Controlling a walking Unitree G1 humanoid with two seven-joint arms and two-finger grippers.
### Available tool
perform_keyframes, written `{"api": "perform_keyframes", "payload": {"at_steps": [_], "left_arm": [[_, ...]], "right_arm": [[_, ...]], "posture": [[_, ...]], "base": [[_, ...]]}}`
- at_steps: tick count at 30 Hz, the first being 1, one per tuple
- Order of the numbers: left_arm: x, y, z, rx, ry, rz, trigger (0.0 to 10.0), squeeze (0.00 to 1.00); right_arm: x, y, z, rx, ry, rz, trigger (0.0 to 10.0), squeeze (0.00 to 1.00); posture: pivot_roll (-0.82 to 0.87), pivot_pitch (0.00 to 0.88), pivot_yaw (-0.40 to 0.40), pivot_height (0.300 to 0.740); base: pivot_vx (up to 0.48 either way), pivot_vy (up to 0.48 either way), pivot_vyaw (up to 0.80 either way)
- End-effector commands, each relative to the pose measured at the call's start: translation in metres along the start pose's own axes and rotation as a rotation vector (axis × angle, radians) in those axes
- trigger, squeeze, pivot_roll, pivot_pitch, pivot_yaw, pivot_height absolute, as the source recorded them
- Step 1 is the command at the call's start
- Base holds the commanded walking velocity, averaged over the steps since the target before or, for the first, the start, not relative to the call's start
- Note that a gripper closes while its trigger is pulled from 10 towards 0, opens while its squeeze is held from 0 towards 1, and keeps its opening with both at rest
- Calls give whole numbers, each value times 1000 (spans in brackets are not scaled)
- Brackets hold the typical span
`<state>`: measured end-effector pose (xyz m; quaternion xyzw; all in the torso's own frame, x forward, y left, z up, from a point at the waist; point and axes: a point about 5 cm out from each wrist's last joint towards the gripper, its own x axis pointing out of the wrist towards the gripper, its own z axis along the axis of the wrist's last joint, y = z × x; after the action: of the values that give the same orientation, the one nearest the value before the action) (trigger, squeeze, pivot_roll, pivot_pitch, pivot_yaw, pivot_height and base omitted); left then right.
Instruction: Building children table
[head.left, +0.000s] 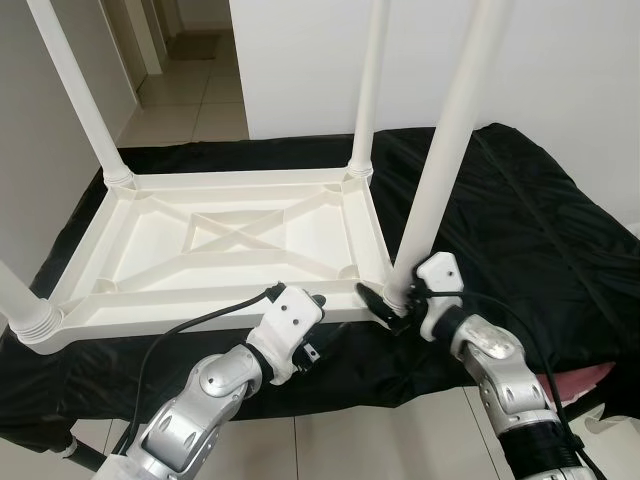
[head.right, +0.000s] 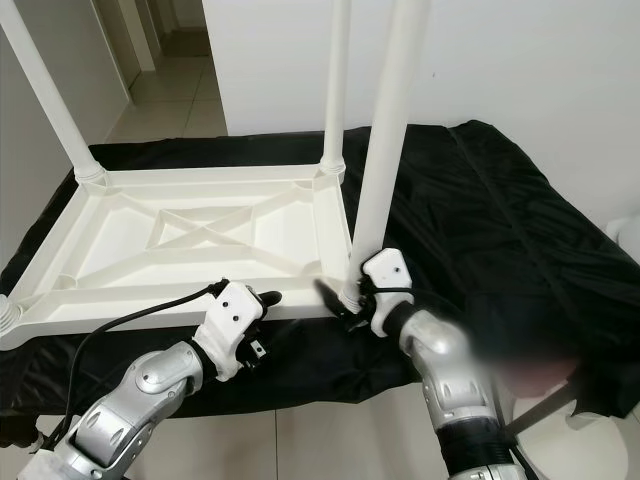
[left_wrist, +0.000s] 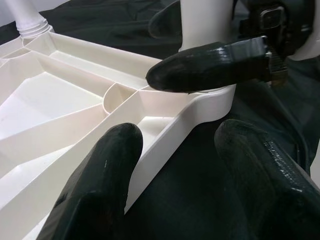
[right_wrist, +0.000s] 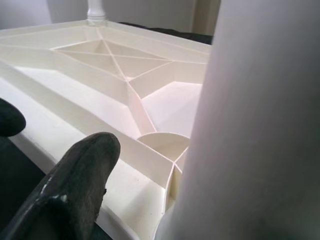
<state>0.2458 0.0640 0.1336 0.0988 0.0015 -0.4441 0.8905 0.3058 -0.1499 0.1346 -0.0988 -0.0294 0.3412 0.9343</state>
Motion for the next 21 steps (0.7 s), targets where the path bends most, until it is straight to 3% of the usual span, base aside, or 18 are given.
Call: {"api": "perform_keyframes", "payload": {"at_steps": [1, 2, 3, 4, 5, 10, 11, 12, 13, 16, 21], "left_arm": [[1, -4, 1, 12, -3, -112, 10000, 0], [1, -4, 1, 12, -3, -112, 10000, 0], [2, -4, 2, 14, -5, -110, 10000, 0], [2, -4, 2, 14, -5, -110, 10000, 0], [1, -3, 3, 15, -10, -107, 10000, 0], [-1, -4, 5, 12, -23, -107, 10000, 0], [-2, -4, 3, 20, -9, -98, 10000, 0], [-2, -4, 3, 20, -9, -98, 10000, 0], [-3, -4, 3, 2, -16, -93, 10000, 0], [-3, -3, 4, -9, -19, -86, 10000, 0], [-2, -2, 2, -10, -13, -78, 10000, 0]], "right_arm": [[3, 3, 0, -10, -3, 40, 10000, 0], [3, 3, 0, -10, -3, 40, 10000, 0], [5, 2, -1, -15, 5, 46, 6627, 0], [5, 2, -1, -15, 5, 46, 6627, 0], [5, 0, -4, -19, 14, 54, 0, 0], [1, -2, -8, -18, 25, 77, 0, 0], [-2, -2, -11, -12, 35, 74, 2667, 0], [-2, -2, -11, -12, 35, 74, 2667, 0], [-4, -2, -11, 2, 33, 60, 10000, 0], [-6, -2, -12, 16, 30, 44, 10000, 0], [-7, -4, -13, 20, 19, -84, 10000, 0]], "posture": [[-5, 0, 65, 740], [-5, 0, 65, 740], [-5, 0, 65, 740], [-5, 0, 65, 740], [-3, 0, 65, 740], [8, 5, 59, 740], [7, 5, 57, 740], [7, 5, 57, 740], [8, 6, 56, 740], [10, 8, 53, 740], [4, 15, 54, 740]], "base": [[0, 0, 0], [0, 0, 0], [0, 0, 0], [0, 0, 0], [0, 0, 0], [0, 0, 0], [0, 0, 0], [0, 0, 0], [0, 0, 0], [0, 0, 0], [0, 0, 0]]}}
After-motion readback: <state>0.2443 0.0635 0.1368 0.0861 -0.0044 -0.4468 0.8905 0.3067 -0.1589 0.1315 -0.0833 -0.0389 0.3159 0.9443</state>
